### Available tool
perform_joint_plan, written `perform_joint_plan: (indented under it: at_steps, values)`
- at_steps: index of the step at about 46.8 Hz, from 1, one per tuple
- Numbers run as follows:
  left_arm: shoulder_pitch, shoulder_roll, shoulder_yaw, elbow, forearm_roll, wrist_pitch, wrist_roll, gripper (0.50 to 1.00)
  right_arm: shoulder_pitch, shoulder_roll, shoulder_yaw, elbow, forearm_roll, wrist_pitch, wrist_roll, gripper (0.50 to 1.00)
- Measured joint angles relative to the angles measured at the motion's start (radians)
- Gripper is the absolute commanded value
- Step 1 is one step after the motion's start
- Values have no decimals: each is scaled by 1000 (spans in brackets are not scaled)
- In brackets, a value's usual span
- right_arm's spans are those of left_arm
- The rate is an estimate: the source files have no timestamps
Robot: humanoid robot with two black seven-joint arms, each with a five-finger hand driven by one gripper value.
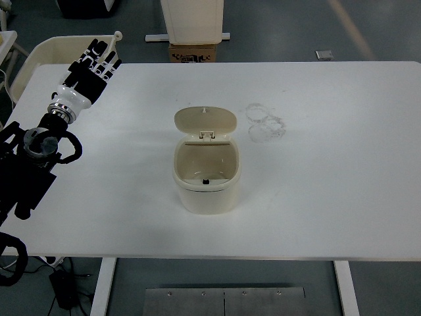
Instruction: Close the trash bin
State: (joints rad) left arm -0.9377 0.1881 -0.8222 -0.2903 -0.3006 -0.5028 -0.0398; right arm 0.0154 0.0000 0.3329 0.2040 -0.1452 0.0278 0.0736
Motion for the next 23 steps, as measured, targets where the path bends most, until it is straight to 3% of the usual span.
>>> perform_joint_plan:
  at_steps: [8,18,23]
  values:
    - [0,20,-2,-62,-3,23,1,1000,0,0,0,0,0,0,0,993]
    - [39,120,-1,-276,-9,165,1,1000,0,0,0,0,0,0,0,993]
    - [43,174,4,-373,-9,200,8,1000,0,0,0,0,0,0,0,993]
